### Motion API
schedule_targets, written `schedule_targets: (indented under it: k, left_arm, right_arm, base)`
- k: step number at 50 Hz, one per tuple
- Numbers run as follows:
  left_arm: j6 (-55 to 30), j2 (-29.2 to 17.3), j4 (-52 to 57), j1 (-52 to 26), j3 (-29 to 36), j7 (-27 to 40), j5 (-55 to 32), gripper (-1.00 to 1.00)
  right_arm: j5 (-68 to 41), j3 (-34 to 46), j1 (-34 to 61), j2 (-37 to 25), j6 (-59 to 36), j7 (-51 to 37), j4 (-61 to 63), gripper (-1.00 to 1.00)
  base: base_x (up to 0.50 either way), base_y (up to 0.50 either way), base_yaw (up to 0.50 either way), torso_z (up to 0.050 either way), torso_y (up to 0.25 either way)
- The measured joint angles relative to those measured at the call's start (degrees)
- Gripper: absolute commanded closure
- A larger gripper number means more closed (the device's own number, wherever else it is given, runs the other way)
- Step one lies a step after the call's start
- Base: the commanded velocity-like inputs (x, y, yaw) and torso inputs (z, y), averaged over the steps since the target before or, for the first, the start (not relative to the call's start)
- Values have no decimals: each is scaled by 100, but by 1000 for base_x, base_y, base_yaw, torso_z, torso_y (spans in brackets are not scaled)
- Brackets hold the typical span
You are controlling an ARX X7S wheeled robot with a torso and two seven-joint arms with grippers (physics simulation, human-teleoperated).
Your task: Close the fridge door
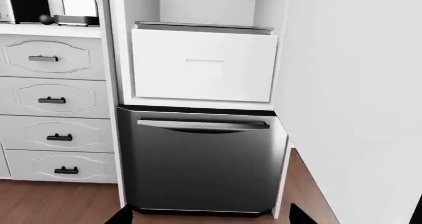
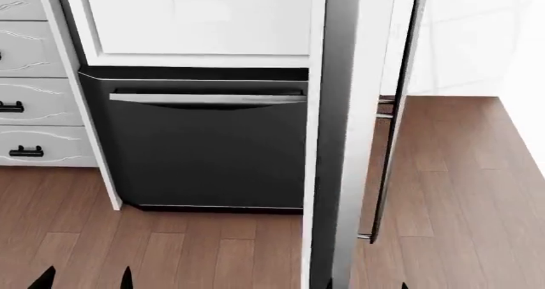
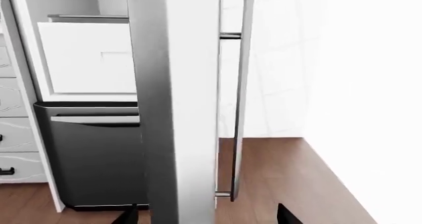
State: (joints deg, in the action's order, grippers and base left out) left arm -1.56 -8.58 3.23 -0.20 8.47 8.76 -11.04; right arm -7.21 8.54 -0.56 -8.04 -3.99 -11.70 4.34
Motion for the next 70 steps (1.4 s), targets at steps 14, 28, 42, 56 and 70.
schedule_targets:
  k: [14,28,42,56,70]
  left_arm:
    - [16,-41,9,-13,51,46,-62,-100]
    - [44,-82,6,-26,101,89,-105,-100]
    - [75,-119,-17,-41,147,129,-146,-100]
    - [115,-154,-35,-55,193,163,-183,-100]
    - [133,-175,-44,-70,241,197,-225,-100]
  right_arm:
    - [-50,55,13,-57,-2,-57,-9,-100]
    - [-97,104,27,-104,3,-109,-18,-100]
    - [-149,147,42,-145,6,-157,-27,-100]
    - [-193,193,61,-181,18,-198,-46,-100]
    - [-215,241,74,-235,68,-230,-45,-100]
  base:
    - [-142,-500,0,0,0]
    - [-143,-500,0,0,0]
    - [-142,-500,0,0,0]
    - [-143,-500,0,0,0]
    - [-92,-324,0,0,0]
